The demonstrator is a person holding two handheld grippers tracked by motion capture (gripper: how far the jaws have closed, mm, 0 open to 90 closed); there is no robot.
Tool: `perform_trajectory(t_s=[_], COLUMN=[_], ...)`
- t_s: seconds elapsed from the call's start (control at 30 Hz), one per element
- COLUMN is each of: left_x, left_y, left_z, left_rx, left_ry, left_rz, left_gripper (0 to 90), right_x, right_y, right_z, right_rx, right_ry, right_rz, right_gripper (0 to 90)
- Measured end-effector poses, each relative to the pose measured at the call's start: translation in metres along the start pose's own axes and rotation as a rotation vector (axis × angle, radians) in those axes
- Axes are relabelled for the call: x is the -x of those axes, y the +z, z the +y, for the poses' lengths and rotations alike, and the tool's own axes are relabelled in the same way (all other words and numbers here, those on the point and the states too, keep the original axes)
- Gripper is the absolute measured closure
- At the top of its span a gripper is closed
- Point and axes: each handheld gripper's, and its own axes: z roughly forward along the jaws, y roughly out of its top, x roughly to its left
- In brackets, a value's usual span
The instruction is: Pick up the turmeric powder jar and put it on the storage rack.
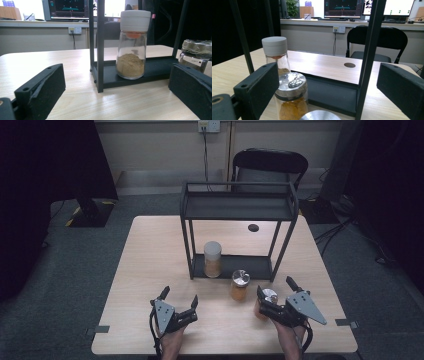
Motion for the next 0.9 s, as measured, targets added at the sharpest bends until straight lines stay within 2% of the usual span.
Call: perform_trajectory(t_s=[0.37, 0.67, 0.9], left_x=[0.000, 0.000, 0.001], left_y=[0.000, 0.001, 0.000], left_z=[0.001, 0.001, 0.001], left_rx=[-0.004, -0.007, -0.006], left_ry=[0.004, 0.009, 0.009], left_rz=[0.001, -0.002, -0.002], left_gripper=[0.3, 0.4, 0.4], right_x=[0.003, 0.013, 0.023], right_y=[0.009, 0.024, 0.033], right_z=[0.011, 0.025, 0.030], right_rx=[0.018, -0.040, -0.087], right_ry=[0.000, -0.001, 0.033], right_rz=[0.037, 0.108, 0.164], right_gripper=[5.4, 8.1, 8.8])
